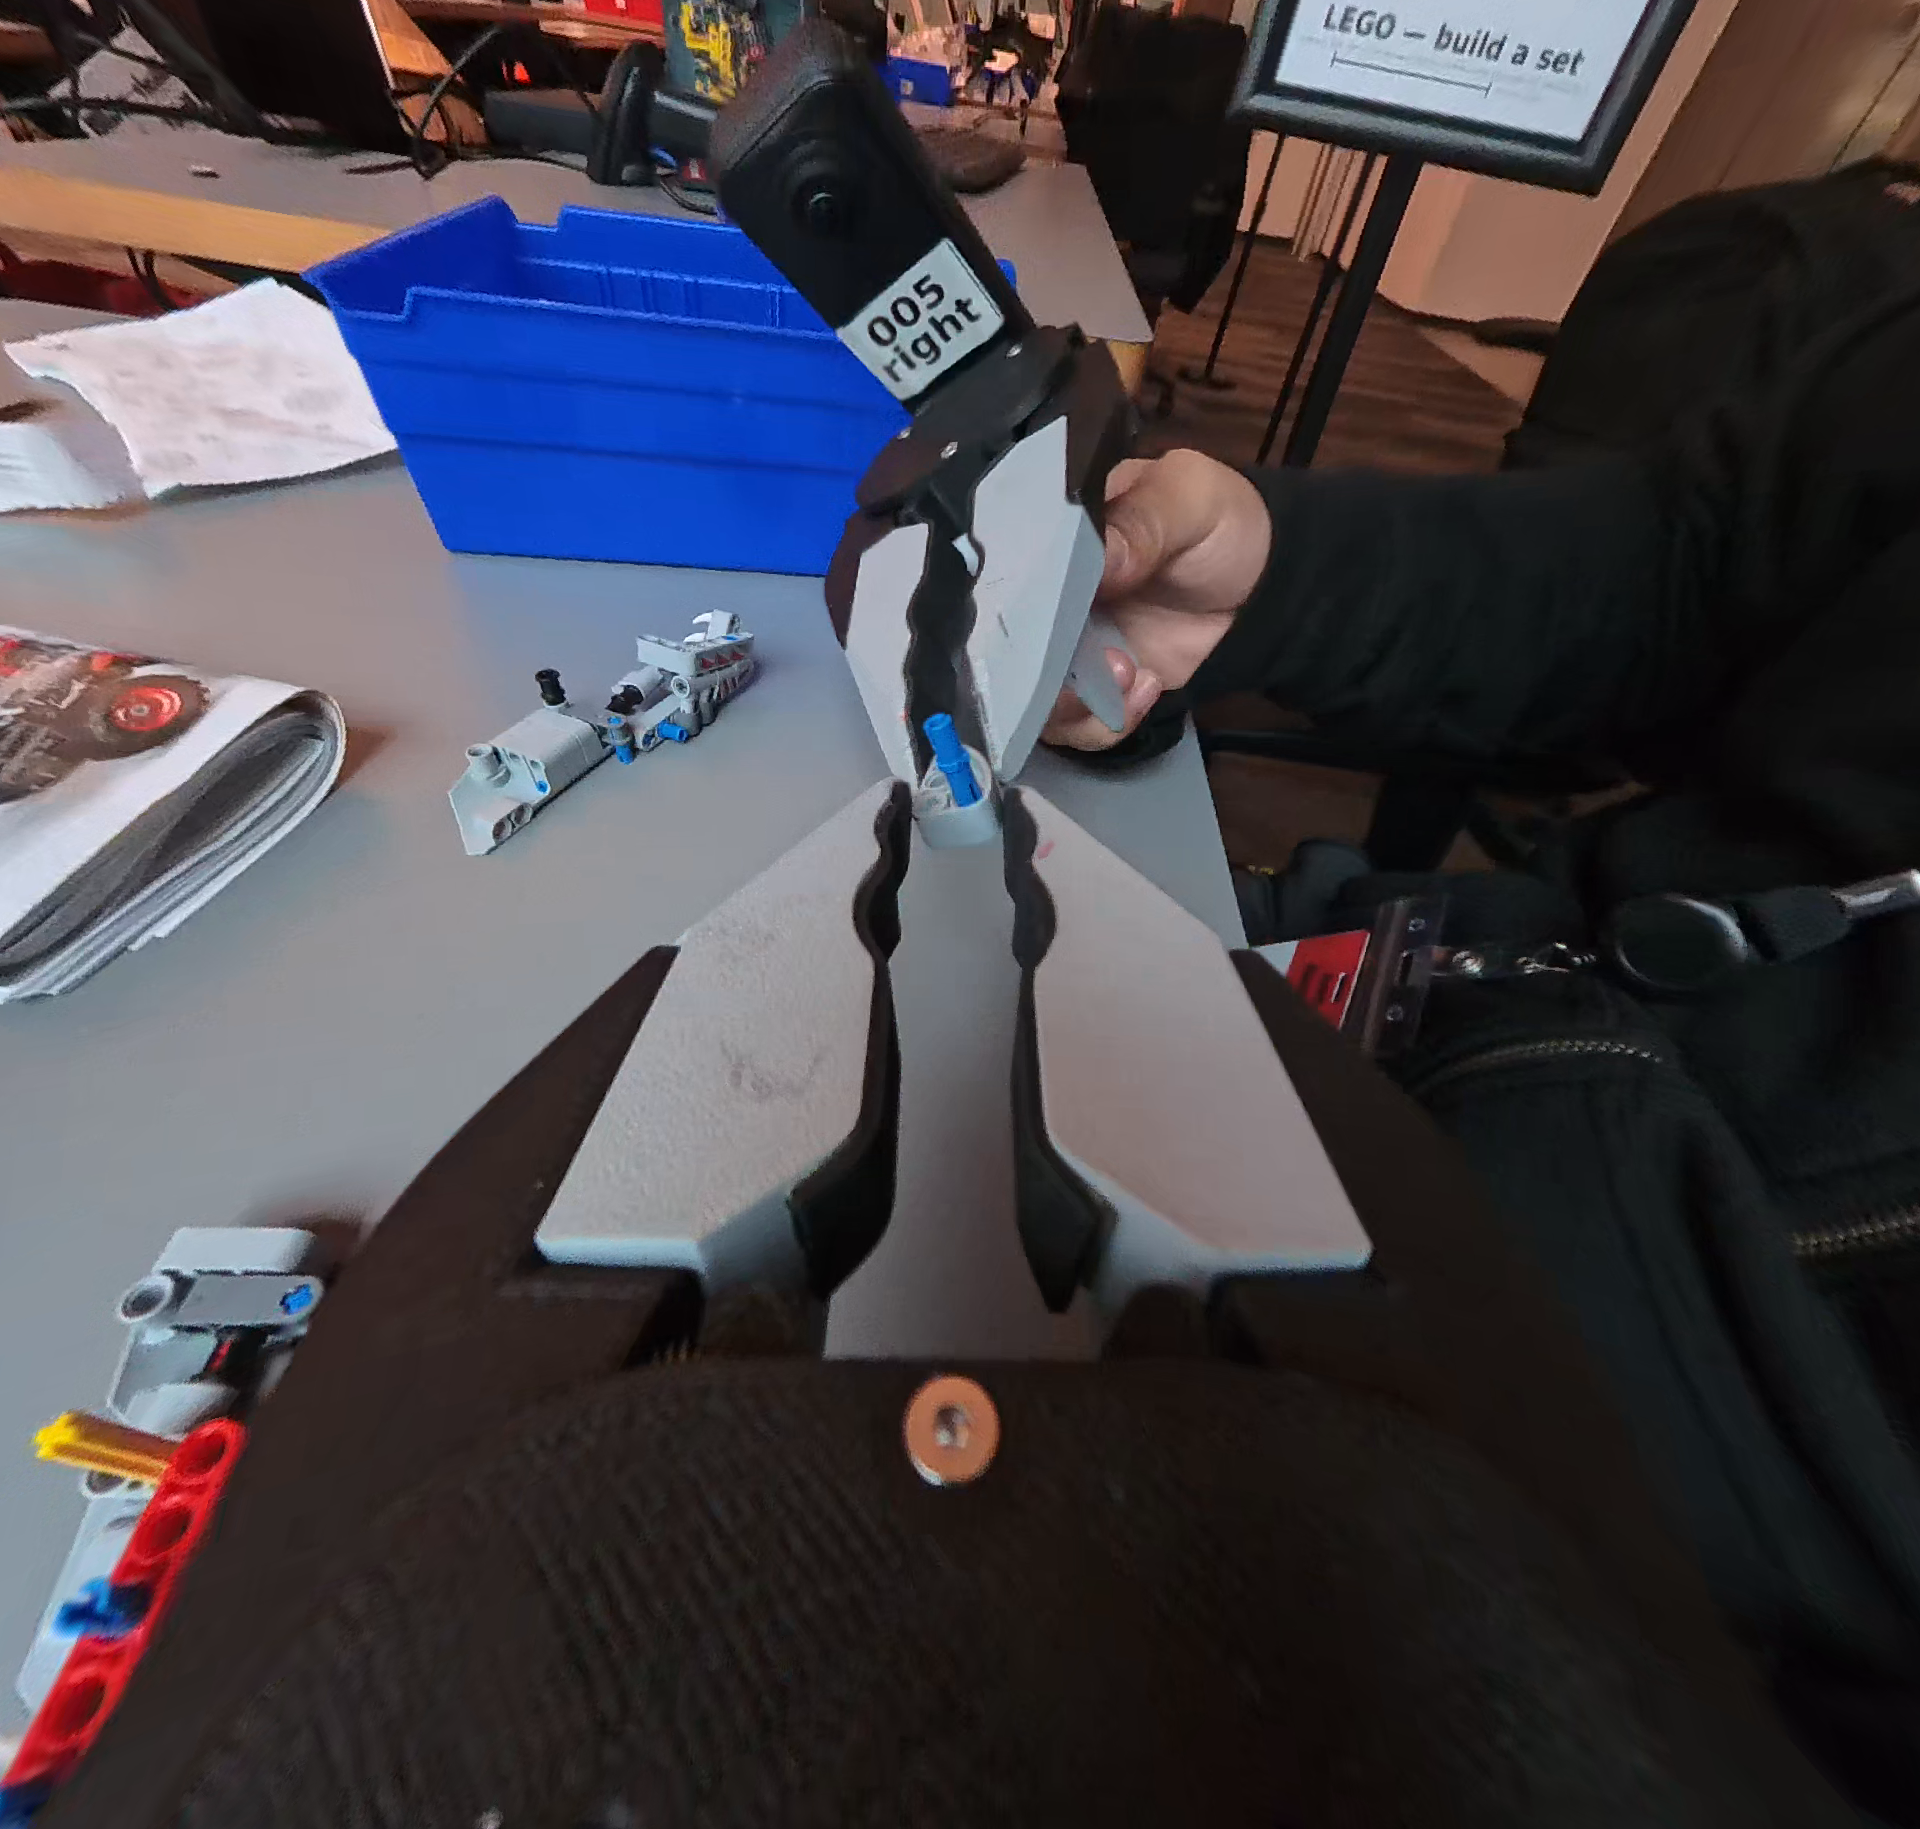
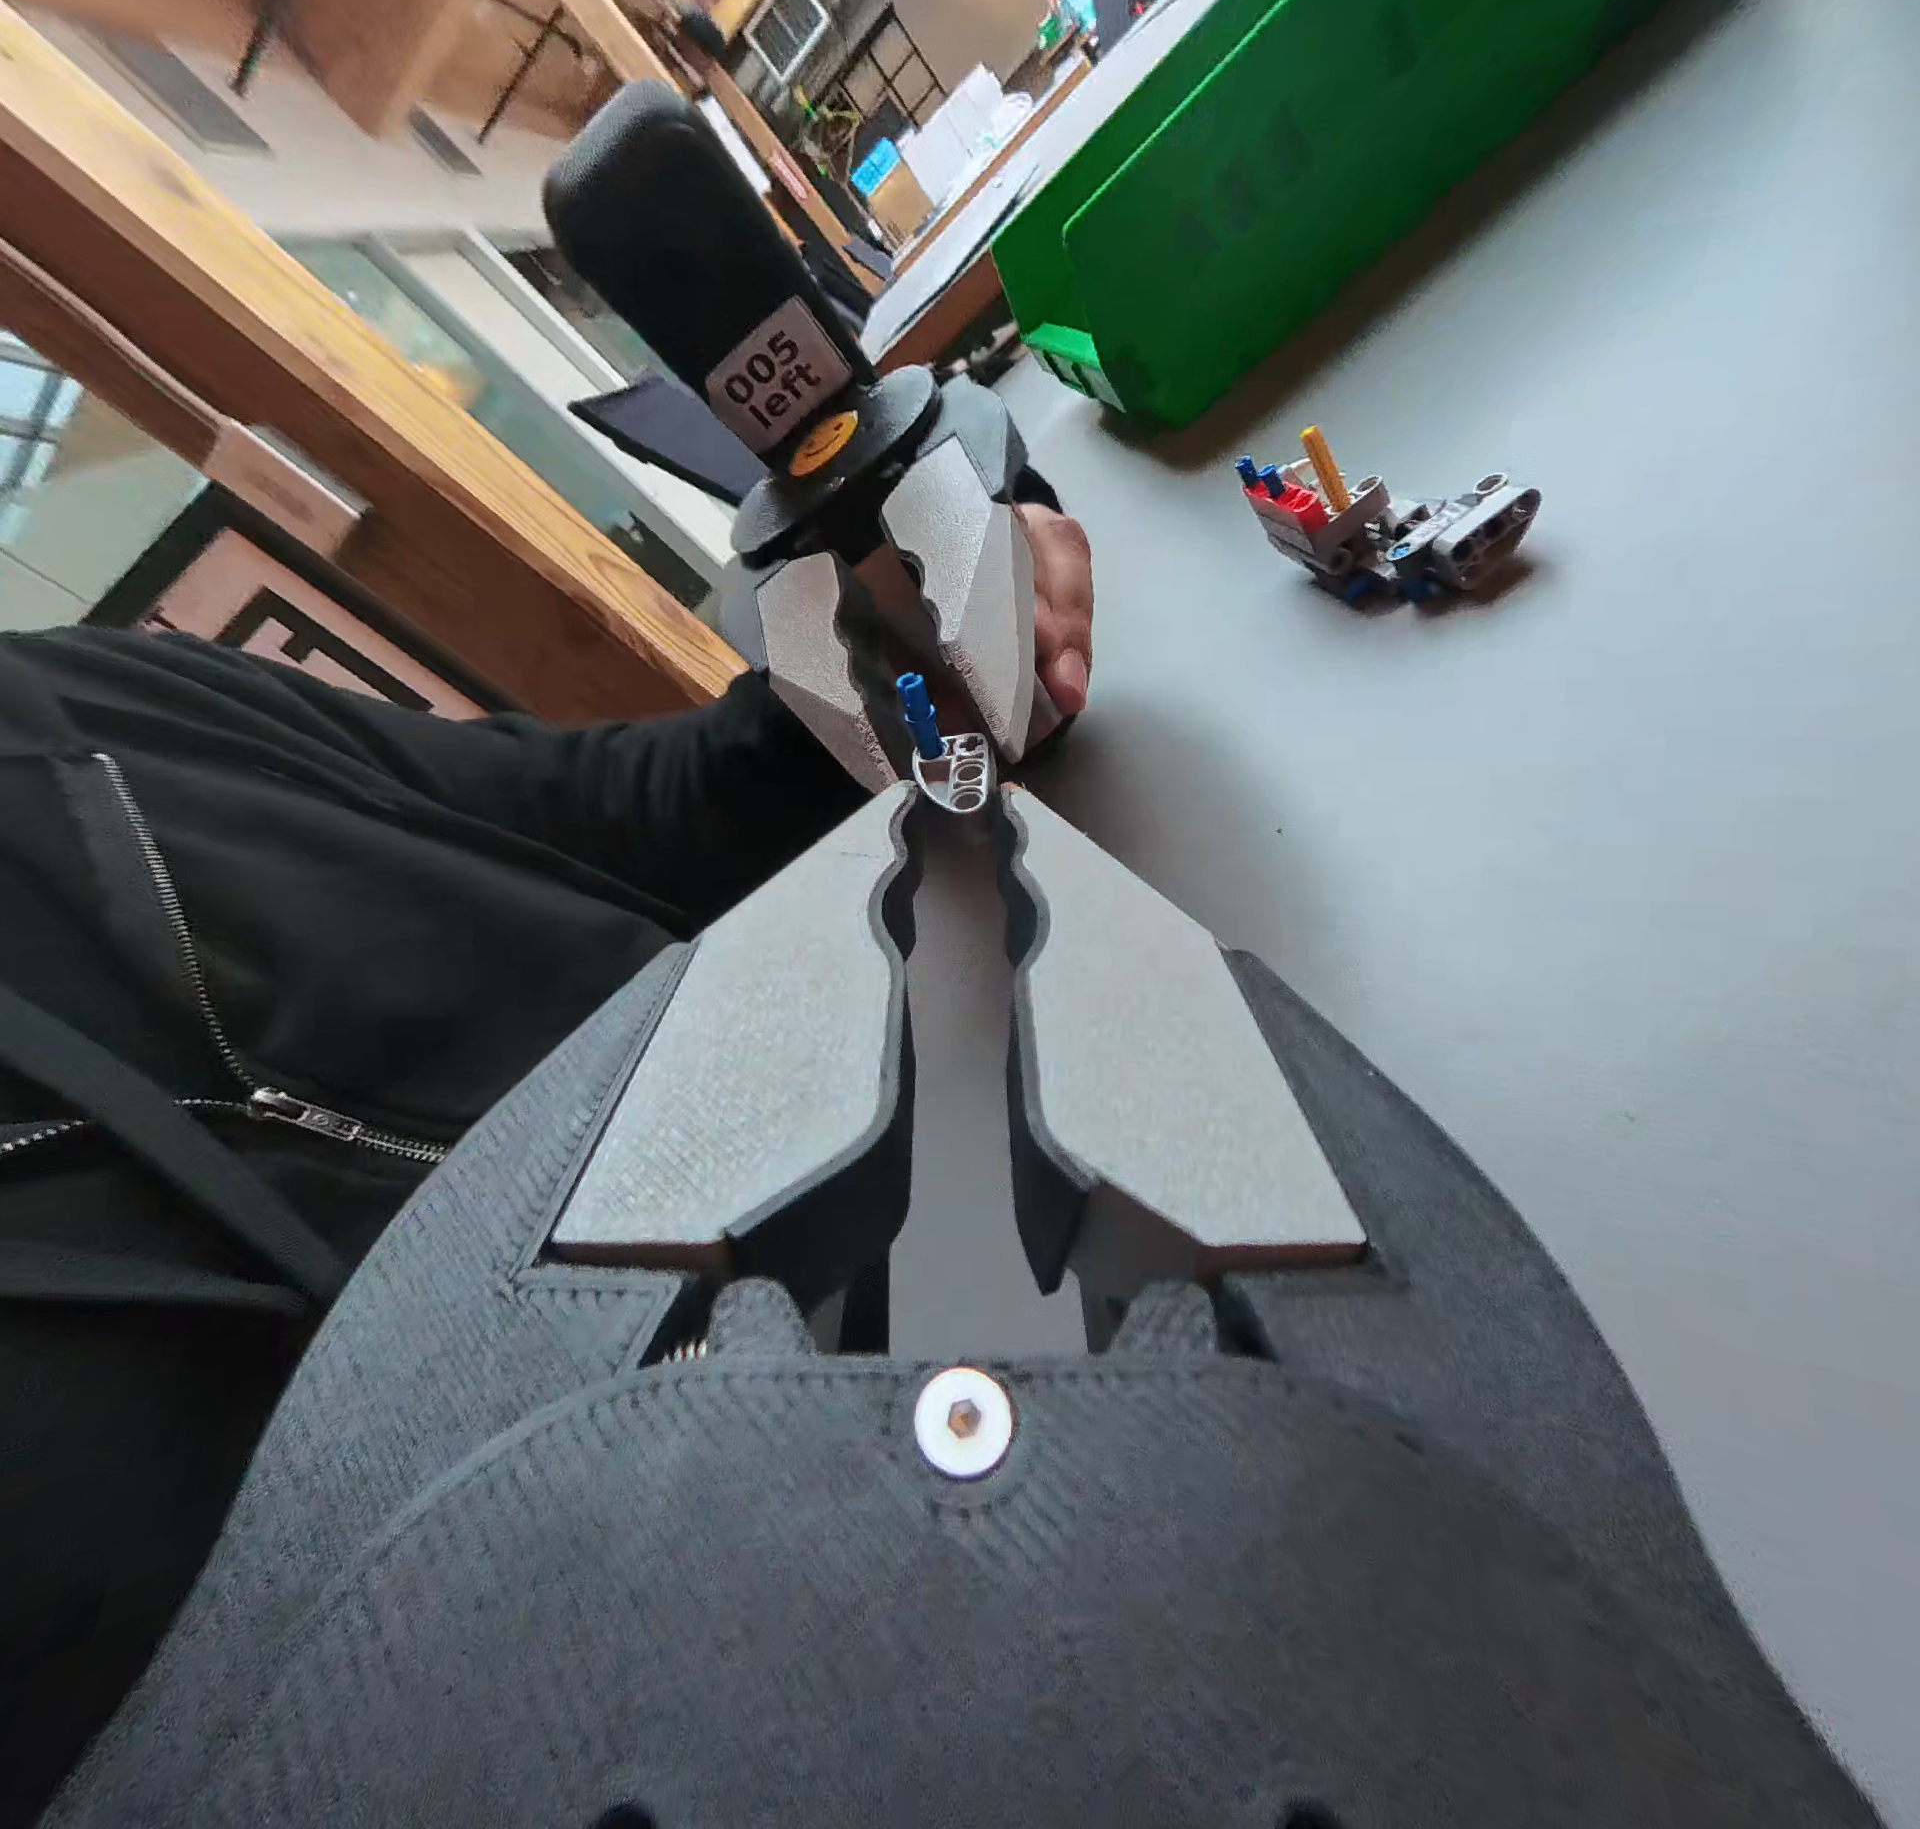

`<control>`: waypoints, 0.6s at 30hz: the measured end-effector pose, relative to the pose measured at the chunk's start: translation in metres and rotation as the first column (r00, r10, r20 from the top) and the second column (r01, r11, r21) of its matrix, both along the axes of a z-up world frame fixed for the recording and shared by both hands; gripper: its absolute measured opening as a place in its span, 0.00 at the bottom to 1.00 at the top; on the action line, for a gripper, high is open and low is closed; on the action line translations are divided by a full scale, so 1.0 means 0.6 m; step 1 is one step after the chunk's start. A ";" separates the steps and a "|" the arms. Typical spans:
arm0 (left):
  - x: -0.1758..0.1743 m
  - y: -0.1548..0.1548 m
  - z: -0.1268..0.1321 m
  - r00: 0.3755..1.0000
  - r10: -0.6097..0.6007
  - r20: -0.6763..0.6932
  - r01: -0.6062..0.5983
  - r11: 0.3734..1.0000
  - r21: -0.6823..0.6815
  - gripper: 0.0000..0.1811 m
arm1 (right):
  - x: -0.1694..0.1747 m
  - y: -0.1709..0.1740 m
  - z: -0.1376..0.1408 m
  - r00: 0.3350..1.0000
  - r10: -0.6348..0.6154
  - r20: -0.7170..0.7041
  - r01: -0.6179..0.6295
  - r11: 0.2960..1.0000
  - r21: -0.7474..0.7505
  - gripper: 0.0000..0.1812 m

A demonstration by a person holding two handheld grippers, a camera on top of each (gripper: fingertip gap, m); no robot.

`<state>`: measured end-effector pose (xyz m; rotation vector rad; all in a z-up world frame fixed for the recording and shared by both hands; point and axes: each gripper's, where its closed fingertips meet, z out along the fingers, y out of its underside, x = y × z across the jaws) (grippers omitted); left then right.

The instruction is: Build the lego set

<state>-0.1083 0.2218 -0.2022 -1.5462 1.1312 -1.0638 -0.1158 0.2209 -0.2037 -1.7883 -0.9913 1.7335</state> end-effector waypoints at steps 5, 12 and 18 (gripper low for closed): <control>0.001 0.013 -0.018 0.997 0.046 -0.059 -0.049 0.998 -0.049 0.09 | 0.018 0.028 -0.023 0.978 -0.132 0.160 0.101 0.976 0.190 0.15; 0.004 0.014 -0.027 0.993 0.059 -0.099 -0.064 0.997 -0.044 0.08 | -0.013 0.020 -0.011 0.962 -0.173 0.212 0.077 0.915 0.397 0.03; 0.002 0.018 -0.029 0.991 0.078 -0.105 -0.085 0.994 -0.062 0.08 | -0.020 0.018 -0.013 0.975 -0.103 0.197 0.032 0.943 0.332 0.00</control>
